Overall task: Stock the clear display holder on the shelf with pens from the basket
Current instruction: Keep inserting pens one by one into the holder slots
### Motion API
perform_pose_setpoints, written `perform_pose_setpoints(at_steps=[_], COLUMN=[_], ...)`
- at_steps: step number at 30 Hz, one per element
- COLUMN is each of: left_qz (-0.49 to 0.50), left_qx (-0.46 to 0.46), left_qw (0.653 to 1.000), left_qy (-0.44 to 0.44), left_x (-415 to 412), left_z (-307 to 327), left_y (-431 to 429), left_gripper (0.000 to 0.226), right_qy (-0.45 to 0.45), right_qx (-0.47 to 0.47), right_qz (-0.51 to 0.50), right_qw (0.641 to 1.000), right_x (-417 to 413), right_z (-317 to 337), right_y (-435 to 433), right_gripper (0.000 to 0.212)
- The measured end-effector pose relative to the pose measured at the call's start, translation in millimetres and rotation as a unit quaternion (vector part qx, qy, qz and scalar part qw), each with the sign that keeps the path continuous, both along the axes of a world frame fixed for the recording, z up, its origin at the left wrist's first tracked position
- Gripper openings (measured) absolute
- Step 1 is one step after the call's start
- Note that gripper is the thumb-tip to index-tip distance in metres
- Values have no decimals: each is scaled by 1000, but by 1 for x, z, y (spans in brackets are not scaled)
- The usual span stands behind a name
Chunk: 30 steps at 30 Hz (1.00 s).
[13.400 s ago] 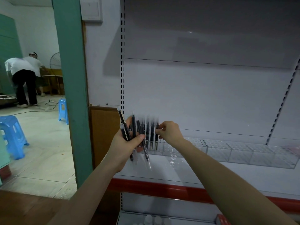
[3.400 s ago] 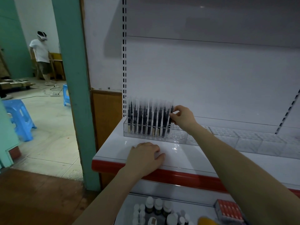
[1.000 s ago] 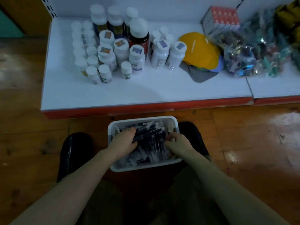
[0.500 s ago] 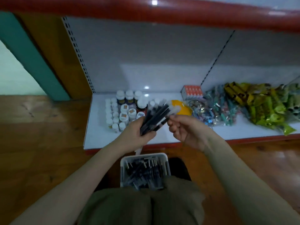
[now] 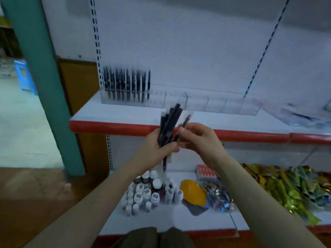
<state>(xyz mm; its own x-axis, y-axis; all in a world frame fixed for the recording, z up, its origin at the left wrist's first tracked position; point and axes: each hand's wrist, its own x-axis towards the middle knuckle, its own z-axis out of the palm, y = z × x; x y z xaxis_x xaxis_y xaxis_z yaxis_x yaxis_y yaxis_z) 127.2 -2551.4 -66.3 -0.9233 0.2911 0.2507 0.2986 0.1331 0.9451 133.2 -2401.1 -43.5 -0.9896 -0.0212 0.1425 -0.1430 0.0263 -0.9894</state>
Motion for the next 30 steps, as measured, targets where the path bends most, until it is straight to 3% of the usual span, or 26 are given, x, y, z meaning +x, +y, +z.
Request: perform_pose_setpoints(at_steps=[4,9,13,19,22,30], left_qz=[88,145,139,134,141,156], left_qx=[15,79,89,108,102,95], left_qw=[996,985,984,983,982,982], left_qy=[26,52,65,70,75,51], left_x=[-20,-46,-66,-88,-99,-117], left_z=[31,62,71,64,61,52], left_y=[-14,-39,-53,-57,-62,-64], left_gripper=[20,6,8,11,10,9], right_qy=[40,115,149,165,177,189], right_qx=[-43,-9,66,118,148,145], right_qz=[-27,-66,-75,-80,-95,-121], right_qw=[998,991,984,976,968,964], right_x=[-26,-62,-93,-133,-151,-182], right_z=[36,69,83,90,87,78], right_y=[-12,-23,-27,-33,-39,-54], right_gripper=[6,3,18,7,14,11])
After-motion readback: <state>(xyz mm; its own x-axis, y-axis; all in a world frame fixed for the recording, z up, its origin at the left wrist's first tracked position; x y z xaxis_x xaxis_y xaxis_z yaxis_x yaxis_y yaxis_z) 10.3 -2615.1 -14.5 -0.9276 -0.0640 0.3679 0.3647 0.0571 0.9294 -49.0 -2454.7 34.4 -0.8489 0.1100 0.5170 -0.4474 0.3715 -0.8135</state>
